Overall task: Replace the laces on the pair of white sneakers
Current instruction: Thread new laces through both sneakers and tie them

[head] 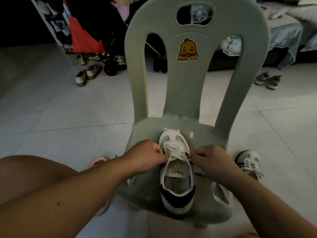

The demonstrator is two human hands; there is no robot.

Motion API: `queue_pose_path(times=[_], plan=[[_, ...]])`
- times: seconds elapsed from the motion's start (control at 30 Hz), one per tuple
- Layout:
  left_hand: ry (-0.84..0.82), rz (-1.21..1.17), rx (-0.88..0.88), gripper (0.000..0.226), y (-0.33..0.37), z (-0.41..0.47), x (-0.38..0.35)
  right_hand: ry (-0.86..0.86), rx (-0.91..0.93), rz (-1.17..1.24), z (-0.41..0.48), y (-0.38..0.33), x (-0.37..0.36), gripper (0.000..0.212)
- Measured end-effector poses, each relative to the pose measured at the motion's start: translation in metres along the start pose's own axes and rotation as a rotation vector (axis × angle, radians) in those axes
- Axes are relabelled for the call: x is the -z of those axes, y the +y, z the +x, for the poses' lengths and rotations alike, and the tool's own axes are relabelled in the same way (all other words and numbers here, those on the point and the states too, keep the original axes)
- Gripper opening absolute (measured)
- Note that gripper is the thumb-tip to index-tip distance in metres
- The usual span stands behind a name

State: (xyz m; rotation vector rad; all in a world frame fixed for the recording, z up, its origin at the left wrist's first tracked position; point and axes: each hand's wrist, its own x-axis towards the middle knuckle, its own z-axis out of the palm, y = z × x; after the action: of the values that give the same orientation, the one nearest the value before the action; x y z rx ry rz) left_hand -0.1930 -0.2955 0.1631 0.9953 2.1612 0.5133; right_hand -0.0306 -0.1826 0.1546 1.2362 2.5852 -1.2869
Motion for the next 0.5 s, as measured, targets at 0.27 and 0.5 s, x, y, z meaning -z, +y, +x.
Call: queue_pose_path(times=[0.27, 0.5], plan=[[0.004, -0.076, -0.029, 0.008, -0.008, -0.004, 0.004, -0.004, -0.051, 0.093, 0.0, 0.001, 0.001, 0.009], [-0.002, -0.141, -0.035, 0.006, -0.014, -0.006, 0.002, -0.033, -0.049, 0.134, -0.001, 0.001, 0.002, 0.007]])
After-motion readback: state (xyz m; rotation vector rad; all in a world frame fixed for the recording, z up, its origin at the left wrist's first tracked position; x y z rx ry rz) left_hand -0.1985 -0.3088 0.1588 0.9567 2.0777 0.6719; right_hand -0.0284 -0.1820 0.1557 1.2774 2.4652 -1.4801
